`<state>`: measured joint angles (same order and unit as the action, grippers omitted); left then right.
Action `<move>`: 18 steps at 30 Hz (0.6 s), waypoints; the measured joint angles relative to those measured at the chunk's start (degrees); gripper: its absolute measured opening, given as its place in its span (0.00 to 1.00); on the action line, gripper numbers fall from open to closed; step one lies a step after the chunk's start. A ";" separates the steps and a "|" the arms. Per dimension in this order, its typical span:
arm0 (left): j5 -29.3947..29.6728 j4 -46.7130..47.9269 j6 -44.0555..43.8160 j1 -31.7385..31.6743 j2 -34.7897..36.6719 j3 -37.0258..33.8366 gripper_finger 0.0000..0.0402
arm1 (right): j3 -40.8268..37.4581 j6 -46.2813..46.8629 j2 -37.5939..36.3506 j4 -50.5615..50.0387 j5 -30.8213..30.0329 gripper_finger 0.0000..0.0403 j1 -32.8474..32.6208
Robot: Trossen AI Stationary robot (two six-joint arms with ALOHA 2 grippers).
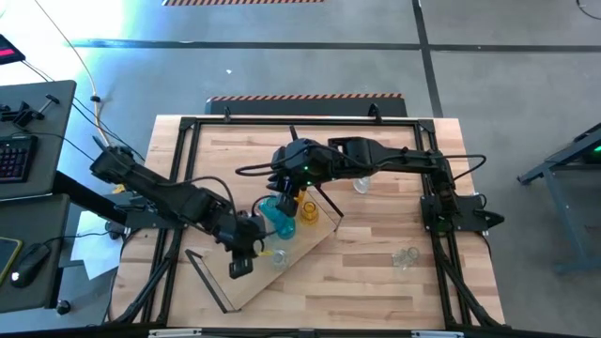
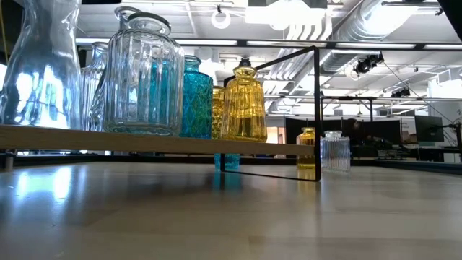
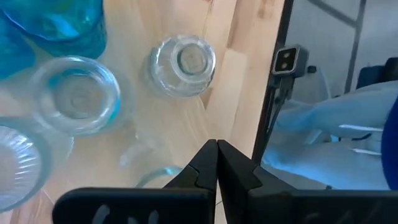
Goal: Sort vases onto shelf
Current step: Put the transparent vase on the shelf
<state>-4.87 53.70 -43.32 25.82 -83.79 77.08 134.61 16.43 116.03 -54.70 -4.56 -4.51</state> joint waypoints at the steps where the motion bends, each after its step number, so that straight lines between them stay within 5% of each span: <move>1: -0.49 -0.05 0.11 0.00 -0.65 0.00 0.00 | 0.00 0.00 0.00 0.01 0.00 0.18 0.02; 18: -2.09 4.11 0.24 0.07 -2.70 0.05 0.00 | 0.00 0.02 0.00 -0.61 0.00 0.18 -0.02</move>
<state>-6.96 57.81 -43.08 25.89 -86.49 77.13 134.61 16.45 116.03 -55.30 -4.56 -4.54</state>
